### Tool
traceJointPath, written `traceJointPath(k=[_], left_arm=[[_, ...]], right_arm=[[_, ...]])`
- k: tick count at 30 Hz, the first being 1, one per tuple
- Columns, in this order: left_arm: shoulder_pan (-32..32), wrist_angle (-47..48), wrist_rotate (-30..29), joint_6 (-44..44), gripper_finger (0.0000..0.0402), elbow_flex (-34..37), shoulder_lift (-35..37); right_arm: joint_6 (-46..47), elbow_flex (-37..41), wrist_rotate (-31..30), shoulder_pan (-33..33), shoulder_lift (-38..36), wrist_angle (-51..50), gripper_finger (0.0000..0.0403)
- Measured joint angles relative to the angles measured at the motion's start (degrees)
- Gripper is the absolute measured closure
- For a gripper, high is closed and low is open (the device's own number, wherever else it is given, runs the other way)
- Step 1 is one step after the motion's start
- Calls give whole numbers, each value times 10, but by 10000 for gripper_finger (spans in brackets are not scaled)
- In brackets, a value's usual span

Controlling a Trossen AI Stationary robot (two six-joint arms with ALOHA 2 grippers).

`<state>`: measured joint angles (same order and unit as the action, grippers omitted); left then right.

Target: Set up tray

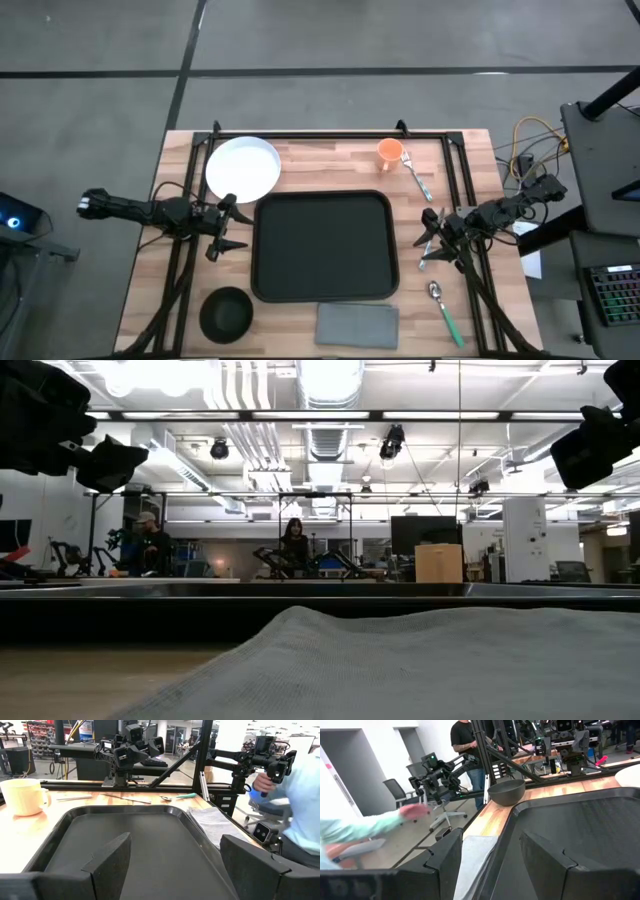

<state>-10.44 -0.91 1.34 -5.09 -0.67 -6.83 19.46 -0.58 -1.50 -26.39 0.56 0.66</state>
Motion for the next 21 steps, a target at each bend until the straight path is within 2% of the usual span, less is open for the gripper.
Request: traceJointPath(k=[21], left_arm=[[0,-31,0,30,118,0,1]], right_arm=[[0,0,-2,0,0,61,216]])
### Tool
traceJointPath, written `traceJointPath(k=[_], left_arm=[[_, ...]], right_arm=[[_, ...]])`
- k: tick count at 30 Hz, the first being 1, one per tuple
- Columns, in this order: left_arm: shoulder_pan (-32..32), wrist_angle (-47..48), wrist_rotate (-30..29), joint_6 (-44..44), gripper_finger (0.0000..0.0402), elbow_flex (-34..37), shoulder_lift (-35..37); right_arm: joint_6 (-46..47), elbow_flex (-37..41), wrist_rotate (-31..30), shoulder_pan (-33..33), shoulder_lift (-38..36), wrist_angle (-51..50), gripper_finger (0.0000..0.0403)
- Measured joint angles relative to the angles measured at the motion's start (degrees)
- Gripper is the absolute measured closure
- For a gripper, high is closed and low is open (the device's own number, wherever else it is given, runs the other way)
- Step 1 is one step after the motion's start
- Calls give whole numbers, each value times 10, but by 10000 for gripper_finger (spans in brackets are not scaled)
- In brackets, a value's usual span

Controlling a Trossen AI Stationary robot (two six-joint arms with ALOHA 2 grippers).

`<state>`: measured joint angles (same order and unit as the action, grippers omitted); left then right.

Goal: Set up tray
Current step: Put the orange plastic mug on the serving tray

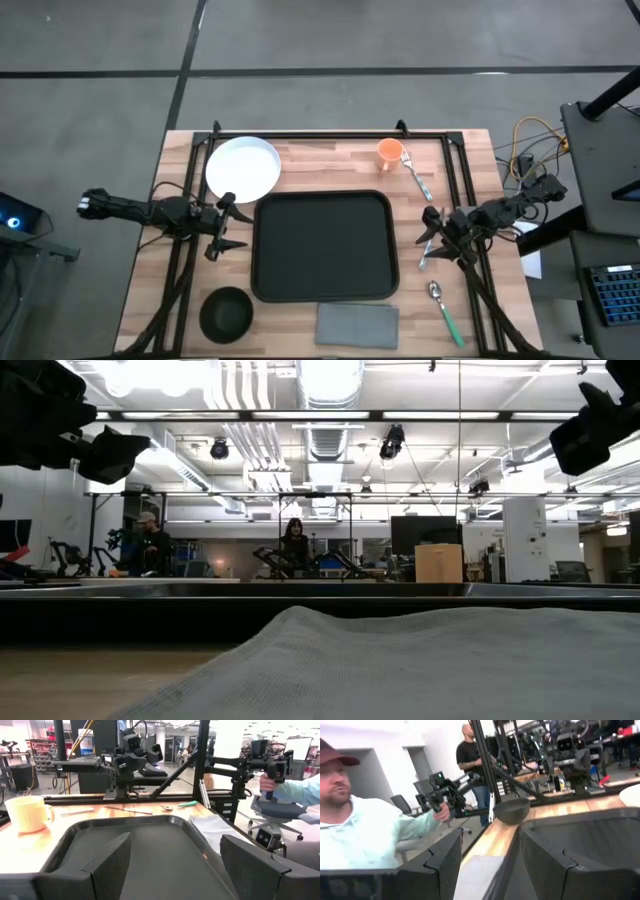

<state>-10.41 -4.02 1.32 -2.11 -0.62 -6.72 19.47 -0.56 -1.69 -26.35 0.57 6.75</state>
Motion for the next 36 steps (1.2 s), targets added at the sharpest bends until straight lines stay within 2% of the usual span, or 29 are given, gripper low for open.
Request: traceJointPath(k=[4,14,17,21,27,33,36], left_arm=[[0,0,0,0,118,0,0],[0,-2,-8,-4,118,0,-1],[0,-1,-69,-20,118,-1,-1],[0,8,-141,-14,118,0,-1],[0,10,-164,-14,118,-1,-1],[0,10,-165,-16,118,-1,-1],[0,6,-166,-24,118,-1,0]], right_arm=[[0,0,-18,0,0,19,216],[-15,0,-172,0,0,18,216],[-21,0,-235,0,0,18,216],[-82,0,-301,0,0,25,216],[-158,0,-313,0,0,28,216],[-170,-3,-339,7,0,32,216],[-173,-49,-340,18,17,9,216]])
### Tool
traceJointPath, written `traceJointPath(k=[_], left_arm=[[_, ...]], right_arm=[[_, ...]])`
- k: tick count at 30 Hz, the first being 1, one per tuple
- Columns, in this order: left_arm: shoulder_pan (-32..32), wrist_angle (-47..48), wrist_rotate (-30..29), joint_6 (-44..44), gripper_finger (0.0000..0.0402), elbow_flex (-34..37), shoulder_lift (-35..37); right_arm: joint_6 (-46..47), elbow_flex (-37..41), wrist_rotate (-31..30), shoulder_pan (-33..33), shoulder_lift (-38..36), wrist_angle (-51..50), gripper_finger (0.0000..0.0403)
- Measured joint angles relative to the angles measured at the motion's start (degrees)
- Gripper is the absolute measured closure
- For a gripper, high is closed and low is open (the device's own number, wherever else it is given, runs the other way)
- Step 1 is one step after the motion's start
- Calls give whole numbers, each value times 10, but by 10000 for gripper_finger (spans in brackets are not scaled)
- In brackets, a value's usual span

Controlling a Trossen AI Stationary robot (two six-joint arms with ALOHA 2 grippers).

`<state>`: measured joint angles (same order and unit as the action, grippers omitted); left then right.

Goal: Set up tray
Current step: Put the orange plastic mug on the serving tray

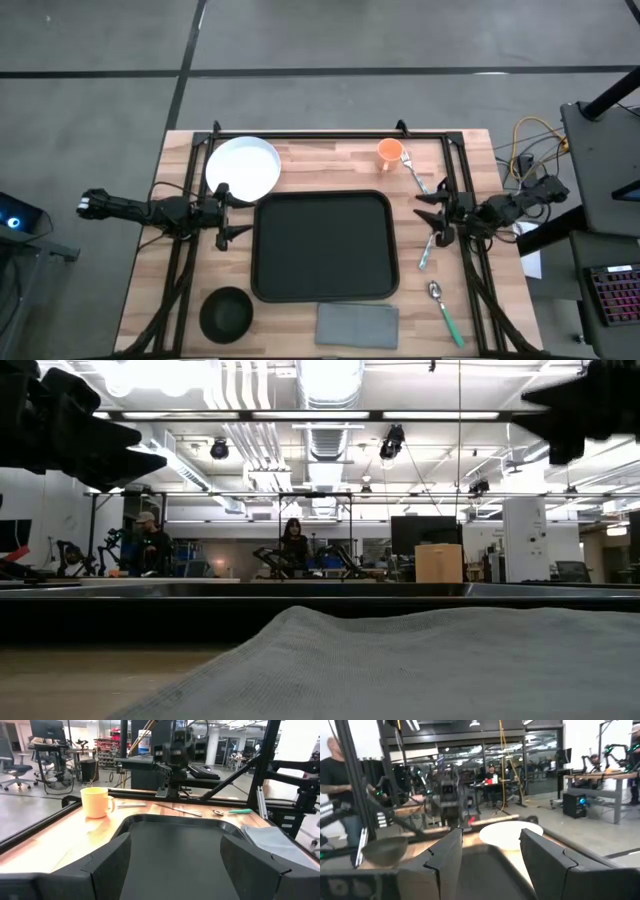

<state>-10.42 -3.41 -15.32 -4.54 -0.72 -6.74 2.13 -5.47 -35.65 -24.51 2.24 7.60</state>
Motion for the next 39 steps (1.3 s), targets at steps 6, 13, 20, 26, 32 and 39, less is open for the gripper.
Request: traceJointPath(k=[6,13,20,26,32,39], left_arm=[[0,-9,0,-7,118,0,0],[0,-11,0,-7,118,0,0],[0,-3,0,-7,118,1,0],[0,2,2,-7,118,1,-2],[0,4,2,-7,118,1,-15],[0,4,2,-6,118,1,-45]], right_arm=[[-27,-192,-47,37,134,-175,216],[-42,-432,-49,144,361,-376,216],[-57,-616,50,347,536,-610,216],[-180,-658,300,507,650,-634,216],[-287,-665,331,584,752,-655,216],[-359,-664,357,636,845,-657,216]])
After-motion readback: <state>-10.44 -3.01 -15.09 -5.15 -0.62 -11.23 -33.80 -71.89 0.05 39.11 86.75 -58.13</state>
